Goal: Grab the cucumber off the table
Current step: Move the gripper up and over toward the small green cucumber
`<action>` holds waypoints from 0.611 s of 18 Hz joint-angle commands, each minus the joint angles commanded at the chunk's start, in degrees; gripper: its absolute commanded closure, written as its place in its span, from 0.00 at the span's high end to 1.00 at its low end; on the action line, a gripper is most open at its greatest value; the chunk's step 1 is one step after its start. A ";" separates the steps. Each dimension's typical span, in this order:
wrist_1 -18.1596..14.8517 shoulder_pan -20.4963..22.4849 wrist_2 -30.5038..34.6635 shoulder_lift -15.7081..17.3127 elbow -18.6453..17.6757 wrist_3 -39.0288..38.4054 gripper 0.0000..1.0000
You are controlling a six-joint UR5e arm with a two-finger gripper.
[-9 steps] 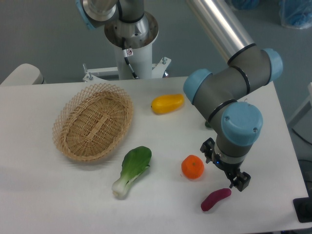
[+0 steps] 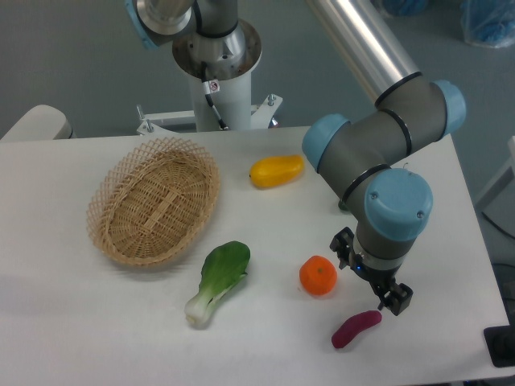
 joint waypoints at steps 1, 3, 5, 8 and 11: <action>0.52 0.00 0.00 0.26 -1.05 -0.52 1.00; 3.50 0.61 -0.53 1.57 -4.12 -0.70 1.00; 6.58 2.45 -2.45 2.98 -7.63 -0.35 1.00; 14.39 3.60 -5.01 5.09 -13.87 -0.88 1.00; 17.23 4.30 -4.83 5.45 -16.79 -0.53 1.00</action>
